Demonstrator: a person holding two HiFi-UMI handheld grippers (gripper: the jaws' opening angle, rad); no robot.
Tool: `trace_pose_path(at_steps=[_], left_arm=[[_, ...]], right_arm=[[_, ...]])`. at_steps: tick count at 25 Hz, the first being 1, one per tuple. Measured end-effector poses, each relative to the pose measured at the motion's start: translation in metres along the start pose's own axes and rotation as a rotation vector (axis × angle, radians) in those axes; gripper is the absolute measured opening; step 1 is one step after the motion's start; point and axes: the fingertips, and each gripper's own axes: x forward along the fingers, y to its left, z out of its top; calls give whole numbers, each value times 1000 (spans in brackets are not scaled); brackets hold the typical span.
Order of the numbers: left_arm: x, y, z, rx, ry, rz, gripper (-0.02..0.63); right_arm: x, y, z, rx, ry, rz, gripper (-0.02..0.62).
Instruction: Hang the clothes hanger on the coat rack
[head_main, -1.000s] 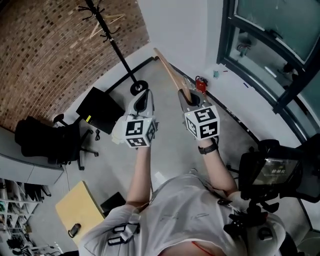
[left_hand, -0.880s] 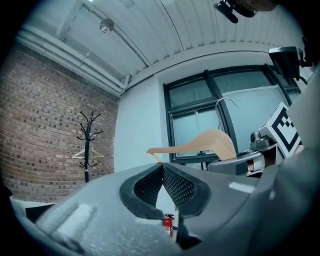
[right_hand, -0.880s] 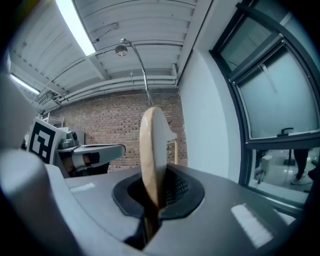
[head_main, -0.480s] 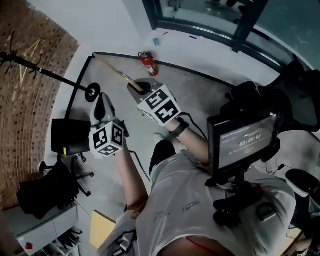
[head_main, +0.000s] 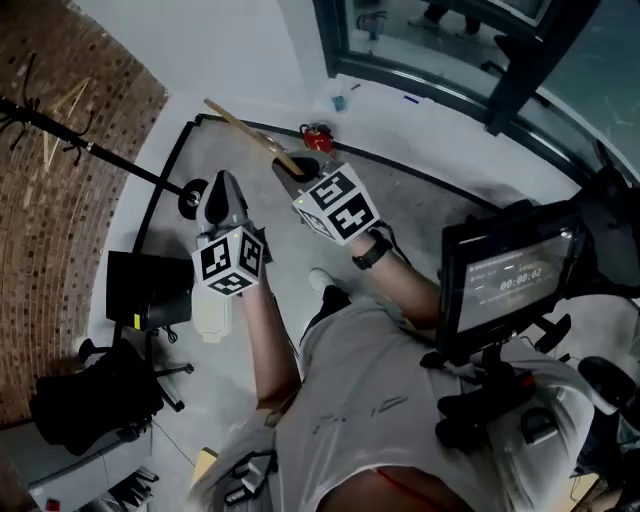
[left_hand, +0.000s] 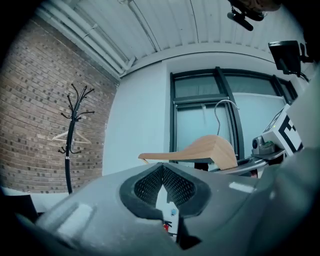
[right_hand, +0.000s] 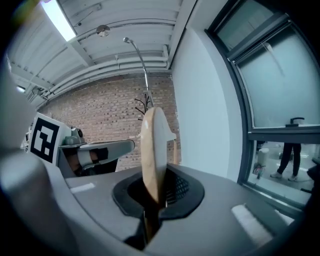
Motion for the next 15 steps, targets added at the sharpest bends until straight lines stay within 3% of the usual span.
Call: trace_pose_path(at_steps=[7, 15], left_arm=[[39, 132, 42, 31, -71, 96, -1], [63, 216, 7, -51, -2, 167, -2]], right_arm=[[122, 6, 65, -50, -57, 40, 5], [211, 18, 46, -30, 68, 104, 5]])
